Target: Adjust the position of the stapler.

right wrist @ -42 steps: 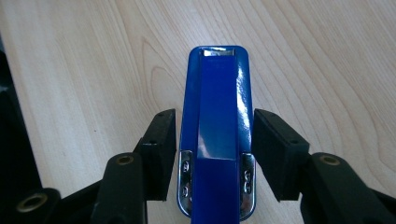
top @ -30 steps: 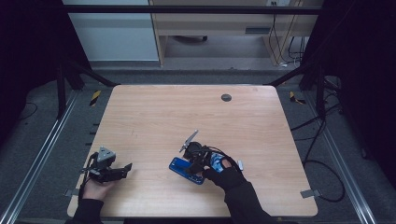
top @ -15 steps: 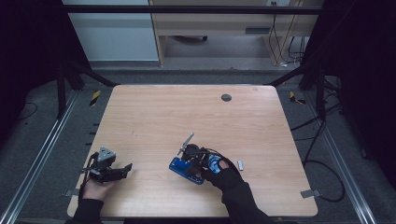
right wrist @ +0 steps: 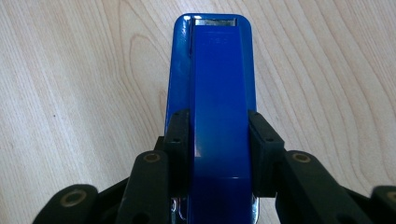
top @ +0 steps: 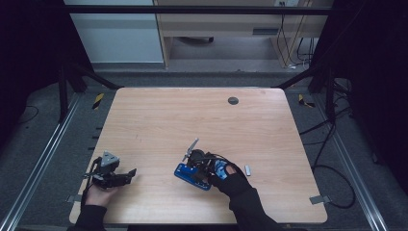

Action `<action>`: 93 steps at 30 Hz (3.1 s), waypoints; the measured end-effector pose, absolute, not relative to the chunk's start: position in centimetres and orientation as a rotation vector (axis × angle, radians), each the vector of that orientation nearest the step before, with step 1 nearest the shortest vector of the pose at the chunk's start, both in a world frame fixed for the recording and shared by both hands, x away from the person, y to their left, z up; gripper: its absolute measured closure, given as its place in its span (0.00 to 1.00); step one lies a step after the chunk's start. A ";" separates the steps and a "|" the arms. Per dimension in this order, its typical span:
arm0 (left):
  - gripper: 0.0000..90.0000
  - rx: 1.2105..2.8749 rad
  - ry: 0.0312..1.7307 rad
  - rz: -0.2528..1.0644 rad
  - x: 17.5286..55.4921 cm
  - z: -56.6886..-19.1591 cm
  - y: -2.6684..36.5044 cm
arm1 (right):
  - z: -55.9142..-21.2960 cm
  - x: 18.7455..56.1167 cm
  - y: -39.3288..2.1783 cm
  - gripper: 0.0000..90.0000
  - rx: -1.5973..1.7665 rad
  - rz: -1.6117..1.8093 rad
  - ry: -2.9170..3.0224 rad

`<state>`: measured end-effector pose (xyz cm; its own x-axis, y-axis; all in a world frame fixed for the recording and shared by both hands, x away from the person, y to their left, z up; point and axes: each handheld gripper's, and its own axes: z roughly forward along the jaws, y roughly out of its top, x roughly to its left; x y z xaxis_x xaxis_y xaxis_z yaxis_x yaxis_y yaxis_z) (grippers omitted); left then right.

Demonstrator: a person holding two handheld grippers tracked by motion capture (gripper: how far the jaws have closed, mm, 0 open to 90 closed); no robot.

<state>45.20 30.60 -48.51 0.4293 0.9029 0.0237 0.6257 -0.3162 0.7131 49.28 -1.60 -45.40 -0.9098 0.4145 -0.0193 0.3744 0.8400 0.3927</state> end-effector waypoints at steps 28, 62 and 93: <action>0.26 2.062 1.277 0.556 45.3 -48.6 30.5 | -43.0 49.9 -5.4 0.73 0.407 0.598 2.989; 0.26 2.080 1.271 0.549 45.3 -48.7 30.3 | -45.7 48.6 -5.0 0.67 0.267 0.645 3.039; 0.26 2.085 1.276 0.539 45.4 -48.8 30.3 | -44.4 47.9 -4.7 0.73 0.064 0.690 3.038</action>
<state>45.40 30.26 -48.80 0.4476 0.8940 0.0199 0.6374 -0.3346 0.6941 47.91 -4.73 -44.43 -0.9988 0.0459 -0.0157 0.0347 0.9012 0.4321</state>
